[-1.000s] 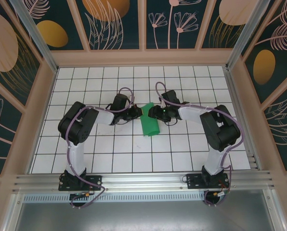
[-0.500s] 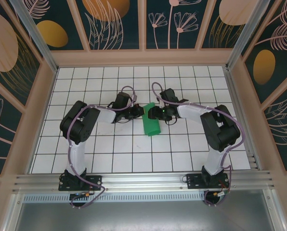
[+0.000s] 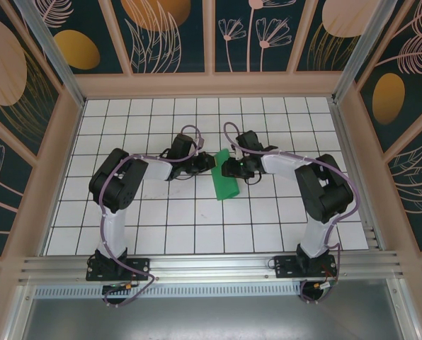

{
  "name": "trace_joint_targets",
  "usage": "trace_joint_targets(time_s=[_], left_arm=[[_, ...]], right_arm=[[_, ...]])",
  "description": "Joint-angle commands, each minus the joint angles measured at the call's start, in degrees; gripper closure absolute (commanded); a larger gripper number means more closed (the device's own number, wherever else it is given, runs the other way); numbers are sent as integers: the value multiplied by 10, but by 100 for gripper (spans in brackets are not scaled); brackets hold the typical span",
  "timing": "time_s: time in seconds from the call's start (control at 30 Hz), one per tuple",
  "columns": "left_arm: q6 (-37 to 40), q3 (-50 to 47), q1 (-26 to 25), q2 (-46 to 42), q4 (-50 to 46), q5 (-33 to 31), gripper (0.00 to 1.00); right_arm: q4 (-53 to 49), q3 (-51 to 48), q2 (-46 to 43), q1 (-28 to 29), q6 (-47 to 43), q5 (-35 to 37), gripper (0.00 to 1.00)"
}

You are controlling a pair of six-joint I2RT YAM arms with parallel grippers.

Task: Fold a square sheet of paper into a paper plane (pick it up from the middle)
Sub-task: First fold in half a square sheet of paper at the center of the table.

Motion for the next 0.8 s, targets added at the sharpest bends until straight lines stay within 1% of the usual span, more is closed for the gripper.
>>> trace_joint_targets(time_s=[0.0,0.07,0.17,0.4,0.63,0.77], left_arm=[[1,-6,-2,-38,17,-28,77],[1,-17,-2,-56,25,-50,74],[-3,-34,-2,-71,46,-65,73],[-13,-36,-2,-62,58,-56,73],[-19,-26,-2,-45,55,-40,74],[-18,-23,-2,-41,48,-42,75]], right_arm=[[5,-12,12,-7,14,-1,56],[3,-11,17,-7,18,0,55],[3,-10,25,-5,18,1,53],[-3,-9,41,-3,21,17,49],[-7,-5,56,0,29,31,47],[-9,-4,65,2,29,37,46]])
